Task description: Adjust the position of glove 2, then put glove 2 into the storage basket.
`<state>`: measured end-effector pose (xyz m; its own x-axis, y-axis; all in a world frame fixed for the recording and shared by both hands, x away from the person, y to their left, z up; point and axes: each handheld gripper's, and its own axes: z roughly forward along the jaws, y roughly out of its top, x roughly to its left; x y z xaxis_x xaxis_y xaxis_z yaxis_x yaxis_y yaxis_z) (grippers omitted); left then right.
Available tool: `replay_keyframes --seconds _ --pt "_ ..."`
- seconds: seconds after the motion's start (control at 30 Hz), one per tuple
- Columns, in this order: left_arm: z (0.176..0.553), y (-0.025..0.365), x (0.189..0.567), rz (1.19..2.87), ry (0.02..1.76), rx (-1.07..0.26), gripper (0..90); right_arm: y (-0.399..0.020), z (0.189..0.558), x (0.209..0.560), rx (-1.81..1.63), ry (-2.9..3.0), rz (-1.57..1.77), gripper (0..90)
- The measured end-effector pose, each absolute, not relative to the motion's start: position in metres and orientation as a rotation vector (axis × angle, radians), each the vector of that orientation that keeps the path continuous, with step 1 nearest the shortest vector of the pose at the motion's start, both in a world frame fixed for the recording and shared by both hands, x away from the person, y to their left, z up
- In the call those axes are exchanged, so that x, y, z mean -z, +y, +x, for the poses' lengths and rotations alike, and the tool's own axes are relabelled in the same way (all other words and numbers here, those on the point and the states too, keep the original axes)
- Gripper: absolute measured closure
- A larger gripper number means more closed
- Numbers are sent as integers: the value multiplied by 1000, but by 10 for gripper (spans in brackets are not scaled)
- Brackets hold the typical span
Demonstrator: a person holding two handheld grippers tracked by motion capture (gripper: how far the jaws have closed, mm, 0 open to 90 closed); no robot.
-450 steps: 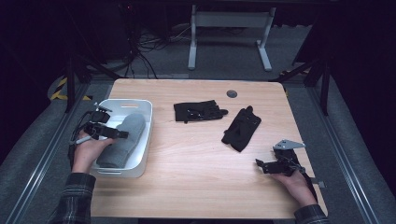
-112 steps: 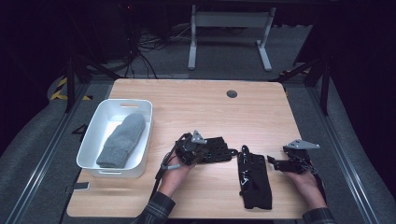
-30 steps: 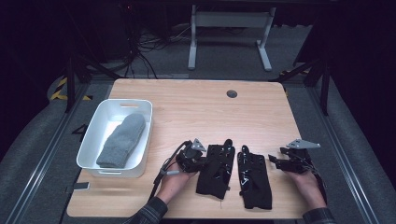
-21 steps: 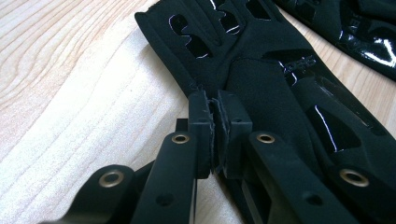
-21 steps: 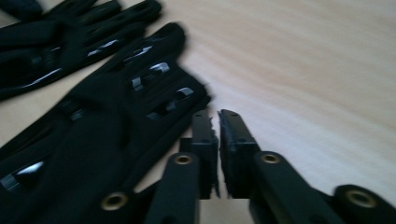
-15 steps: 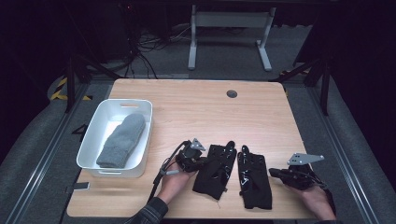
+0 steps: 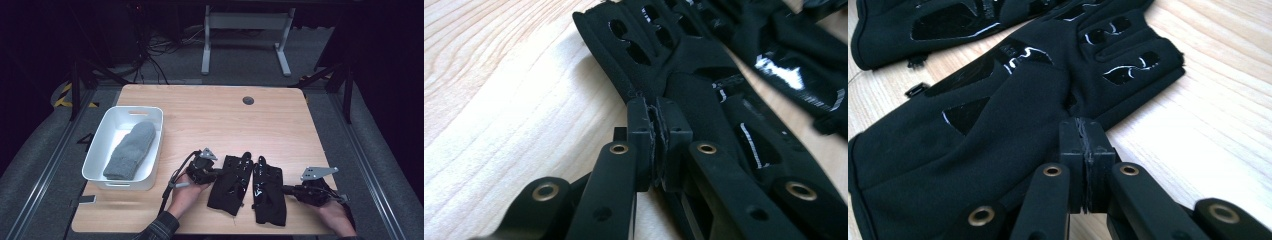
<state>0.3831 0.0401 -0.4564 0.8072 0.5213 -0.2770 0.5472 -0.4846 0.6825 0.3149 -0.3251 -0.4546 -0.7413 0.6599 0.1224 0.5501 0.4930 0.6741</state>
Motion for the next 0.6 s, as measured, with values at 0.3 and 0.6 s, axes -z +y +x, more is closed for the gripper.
replay_keyframes --seconds 0.3,0.6 --pt "383 46 443 2104 756 129 866 -314 317 454 -1103 2608 1016 900" --pt "385 46 426 2048 710 195 867 -300 325 454 -1133 2631 982 900"
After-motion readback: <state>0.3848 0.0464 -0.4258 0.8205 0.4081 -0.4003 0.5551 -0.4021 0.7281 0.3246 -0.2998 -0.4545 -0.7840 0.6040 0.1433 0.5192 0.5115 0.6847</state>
